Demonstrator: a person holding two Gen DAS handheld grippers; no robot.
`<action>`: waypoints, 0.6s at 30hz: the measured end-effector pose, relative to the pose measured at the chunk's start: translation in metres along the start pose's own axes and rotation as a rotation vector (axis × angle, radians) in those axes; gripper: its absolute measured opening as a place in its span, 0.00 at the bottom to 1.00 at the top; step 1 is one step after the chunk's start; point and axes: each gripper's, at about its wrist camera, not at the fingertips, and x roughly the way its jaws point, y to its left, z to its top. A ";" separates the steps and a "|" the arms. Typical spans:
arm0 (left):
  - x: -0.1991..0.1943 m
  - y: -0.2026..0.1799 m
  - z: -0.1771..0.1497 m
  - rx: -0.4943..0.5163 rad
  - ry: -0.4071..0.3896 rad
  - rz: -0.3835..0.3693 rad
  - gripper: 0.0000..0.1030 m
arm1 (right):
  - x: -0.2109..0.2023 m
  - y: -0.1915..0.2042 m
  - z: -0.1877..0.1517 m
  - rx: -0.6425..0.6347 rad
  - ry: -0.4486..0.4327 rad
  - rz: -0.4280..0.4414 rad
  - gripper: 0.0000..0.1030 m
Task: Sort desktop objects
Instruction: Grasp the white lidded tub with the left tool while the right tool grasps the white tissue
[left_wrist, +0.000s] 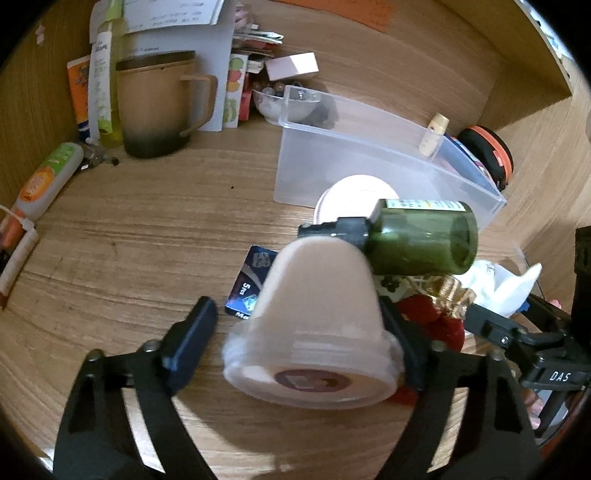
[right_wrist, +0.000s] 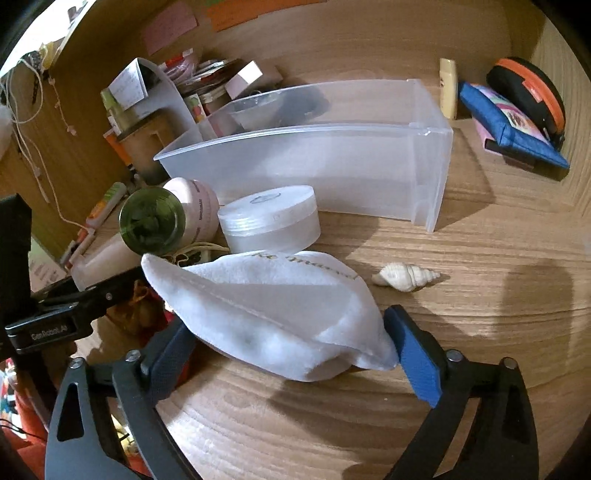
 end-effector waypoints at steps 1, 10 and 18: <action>0.000 -0.001 0.000 0.003 -0.002 0.001 0.80 | 0.000 0.000 0.000 -0.001 -0.006 0.005 0.88; 0.003 -0.010 -0.002 0.043 -0.024 0.036 0.72 | -0.006 -0.005 -0.002 0.036 -0.040 0.058 0.67; -0.003 -0.008 0.000 0.040 -0.036 0.024 0.68 | -0.019 -0.004 0.000 0.025 -0.074 0.049 0.57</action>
